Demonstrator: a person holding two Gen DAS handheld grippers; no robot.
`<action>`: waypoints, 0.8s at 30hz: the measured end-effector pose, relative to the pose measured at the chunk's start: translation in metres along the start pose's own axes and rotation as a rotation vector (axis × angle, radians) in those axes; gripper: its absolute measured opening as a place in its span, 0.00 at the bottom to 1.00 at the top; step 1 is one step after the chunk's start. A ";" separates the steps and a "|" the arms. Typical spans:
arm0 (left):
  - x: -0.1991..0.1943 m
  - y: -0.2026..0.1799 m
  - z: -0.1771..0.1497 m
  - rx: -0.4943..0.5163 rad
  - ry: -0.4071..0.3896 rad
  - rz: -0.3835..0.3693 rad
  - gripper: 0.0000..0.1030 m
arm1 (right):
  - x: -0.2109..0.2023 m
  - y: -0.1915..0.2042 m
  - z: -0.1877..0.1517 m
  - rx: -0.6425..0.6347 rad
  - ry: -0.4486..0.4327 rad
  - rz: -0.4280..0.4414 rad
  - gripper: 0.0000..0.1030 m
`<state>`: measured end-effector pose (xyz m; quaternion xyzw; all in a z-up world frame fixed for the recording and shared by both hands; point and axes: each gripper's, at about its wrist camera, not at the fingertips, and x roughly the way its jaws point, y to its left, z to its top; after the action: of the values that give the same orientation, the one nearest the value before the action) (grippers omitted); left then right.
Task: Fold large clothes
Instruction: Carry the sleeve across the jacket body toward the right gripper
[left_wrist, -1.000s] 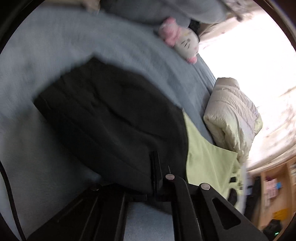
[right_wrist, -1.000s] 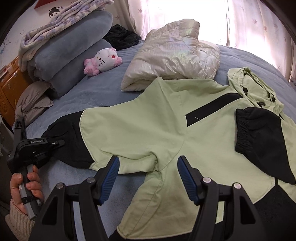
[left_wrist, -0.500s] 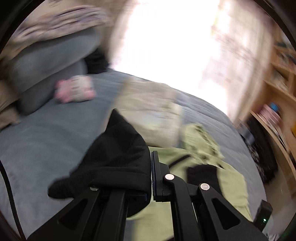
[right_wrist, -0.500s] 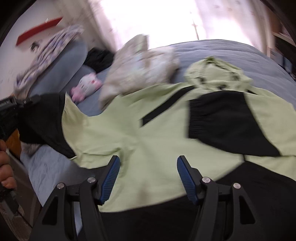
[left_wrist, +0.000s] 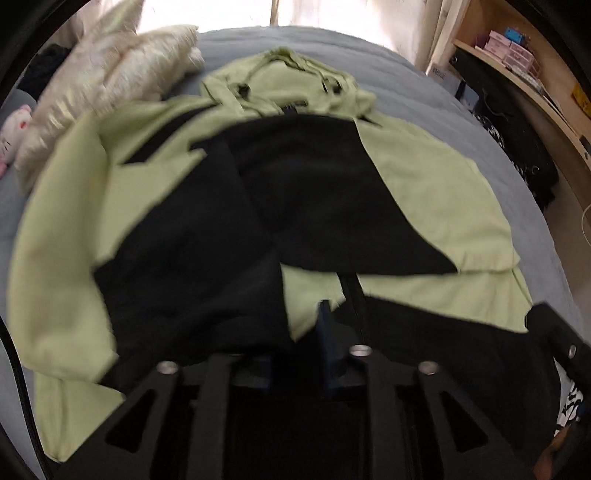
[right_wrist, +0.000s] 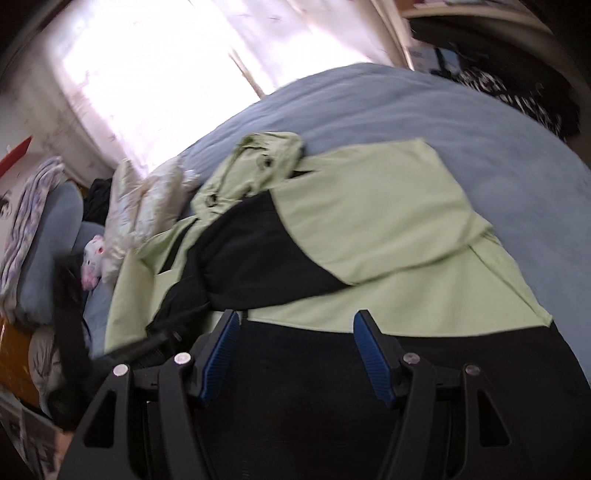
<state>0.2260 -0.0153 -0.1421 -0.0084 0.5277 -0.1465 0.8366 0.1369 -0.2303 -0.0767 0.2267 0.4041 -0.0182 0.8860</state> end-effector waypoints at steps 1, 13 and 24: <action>-0.003 -0.001 -0.004 0.000 -0.003 -0.025 0.48 | 0.001 -0.005 0.000 0.009 0.008 0.004 0.63; -0.100 0.026 -0.021 -0.006 -0.120 -0.178 0.80 | 0.003 0.019 -0.001 -0.093 0.031 0.131 0.63; -0.137 0.108 -0.068 -0.191 -0.174 -0.054 0.80 | 0.028 0.135 -0.033 -0.675 0.073 0.165 0.63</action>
<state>0.1367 0.1325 -0.0692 -0.1151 0.4644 -0.1167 0.8703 0.1615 -0.0908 -0.0639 -0.0468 0.3989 0.1963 0.8945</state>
